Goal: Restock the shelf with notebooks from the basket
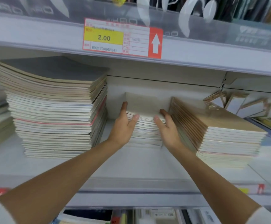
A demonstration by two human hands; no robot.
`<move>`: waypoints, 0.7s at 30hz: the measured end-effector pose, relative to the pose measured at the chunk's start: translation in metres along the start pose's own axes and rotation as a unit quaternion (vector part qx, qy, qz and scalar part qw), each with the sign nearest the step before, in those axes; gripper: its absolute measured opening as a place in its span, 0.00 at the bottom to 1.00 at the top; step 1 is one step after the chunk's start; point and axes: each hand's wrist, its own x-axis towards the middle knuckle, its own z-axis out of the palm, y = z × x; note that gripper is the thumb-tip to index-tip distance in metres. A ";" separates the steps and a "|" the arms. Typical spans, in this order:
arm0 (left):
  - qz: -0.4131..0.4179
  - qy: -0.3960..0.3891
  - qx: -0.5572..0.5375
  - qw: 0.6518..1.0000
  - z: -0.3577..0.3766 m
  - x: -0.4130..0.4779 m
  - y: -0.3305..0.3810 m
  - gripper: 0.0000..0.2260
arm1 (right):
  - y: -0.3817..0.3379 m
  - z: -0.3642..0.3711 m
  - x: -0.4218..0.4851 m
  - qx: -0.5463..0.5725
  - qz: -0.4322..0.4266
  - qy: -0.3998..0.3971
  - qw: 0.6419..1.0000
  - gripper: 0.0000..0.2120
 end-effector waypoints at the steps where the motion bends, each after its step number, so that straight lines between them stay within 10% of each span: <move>1: 0.003 -0.003 0.004 1.000 0.001 0.000 0.000 0.32 | -0.001 0.001 0.000 0.019 0.004 0.000 1.000 0.24; 7: 0.156 0.020 0.202 0.967 -0.013 -0.009 0.003 0.36 | 0.006 -0.023 -0.008 -0.286 -0.163 -0.025 0.944 0.34; 10: 0.405 -0.007 0.482 0.777 -0.027 -0.016 -0.008 0.34 | 0.015 -0.041 -0.015 -0.516 -0.410 -0.005 0.752 0.30; 13: 0.461 -0.104 0.604 0.642 -0.036 -0.016 -0.019 0.35 | 0.035 -0.047 -0.019 -0.625 -0.484 -0.079 0.608 0.31; 21: 0.435 -0.118 0.660 0.601 -0.041 0.000 -0.027 0.37 | 0.055 -0.042 -0.003 -0.671 -0.437 -0.079 0.593 0.34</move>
